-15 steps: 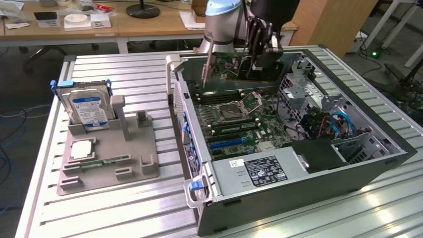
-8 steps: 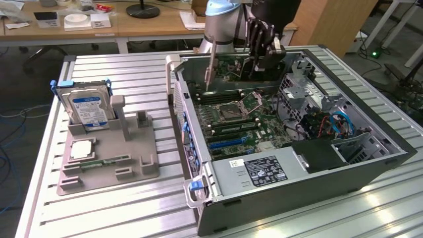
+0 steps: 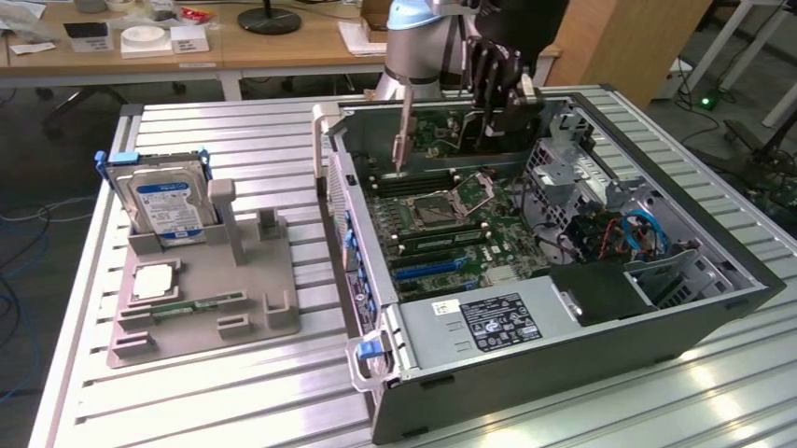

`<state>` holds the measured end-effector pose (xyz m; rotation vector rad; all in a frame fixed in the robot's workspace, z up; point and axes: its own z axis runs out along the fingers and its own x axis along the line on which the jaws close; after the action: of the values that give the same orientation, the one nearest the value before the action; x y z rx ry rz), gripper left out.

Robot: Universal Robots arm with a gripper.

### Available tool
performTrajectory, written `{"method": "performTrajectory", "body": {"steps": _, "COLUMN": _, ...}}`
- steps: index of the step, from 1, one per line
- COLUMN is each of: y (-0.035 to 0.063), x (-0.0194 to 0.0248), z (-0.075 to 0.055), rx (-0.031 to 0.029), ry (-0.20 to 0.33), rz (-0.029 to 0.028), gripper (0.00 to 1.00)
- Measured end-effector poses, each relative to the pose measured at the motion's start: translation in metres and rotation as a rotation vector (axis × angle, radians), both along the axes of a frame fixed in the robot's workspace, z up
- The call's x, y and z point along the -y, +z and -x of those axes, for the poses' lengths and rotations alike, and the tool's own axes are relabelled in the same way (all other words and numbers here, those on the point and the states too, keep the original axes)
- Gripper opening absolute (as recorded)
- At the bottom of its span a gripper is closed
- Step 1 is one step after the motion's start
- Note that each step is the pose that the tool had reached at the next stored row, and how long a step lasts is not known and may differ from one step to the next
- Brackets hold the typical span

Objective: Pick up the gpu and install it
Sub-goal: 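Insert the gpu into the slot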

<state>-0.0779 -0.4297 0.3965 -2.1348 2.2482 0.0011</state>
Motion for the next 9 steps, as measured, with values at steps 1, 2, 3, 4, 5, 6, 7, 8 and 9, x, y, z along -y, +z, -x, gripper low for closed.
{"method": "performTrajectory", "body": {"steps": 1, "y": -0.0003, "x": 0.0001, "z": 0.0, "rx": 0.0046, "ry": 0.007, "rz": -0.0001, "gripper": 0.28}}
{"method": "performTrajectory", "body": {"steps": 2, "y": -0.0006, "x": 0.0001, "z": 0.0, "rx": 0.0081, "ry": 0.013, "rz": -0.0001, "gripper": 0.28}}
{"method": "performTrajectory", "body": {"steps": 3, "y": -0.0008, "x": 0.0002, "z": -0.0002, "rx": 0.01, "ry": 0.018, "rz": 0.0002, "gripper": 0.28}}
{"method": "performTrajectory", "body": {"steps": 4, "y": -0.0012, "x": 0.0002, "z": -0.0002, "rx": 0.0103, "ry": 0.022, "rz": 0.0, "gripper": 0.28}}
{"method": "performTrajectory", "body": {"steps": 5, "y": -0.0016, "x": 0.0003, "z": -0.0002, "rx": 0.0104, "ry": 0.025, "rz": 0.0, "gripper": 0.28}}
{"method": "performTrajectory", "body": {"steps": 6, "y": -0.0022, "x": 0.0005, "z": -0.0003, "rx": 0.0101, "ry": 0.027, "rz": -0.0001, "gripper": 0.28}}
{"method": "performTrajectory", "body": {"steps": 7, "y": -0.003, "x": 0.001, "z": -0.0003, "rx": 0.0086, "ry": 0.028, "rz": -0.0003, "gripper": 0.28}}
{"method": "performTrajectory", "body": {"steps": 8, "y": -0.0039, "x": 0.0017, "z": -0.0003, "rx": 0.0051, "ry": 0.028, "rz": -0.002, "gripper": 0.28}}
{"method": "performTrajectory", "body": {"steps": 9, "y": -0.0047, "x": 0.0025, "z": -0.0003, "rx": 0.001, "ry": 0.028, "rz": -0.0035, "gripper": 0.28}}
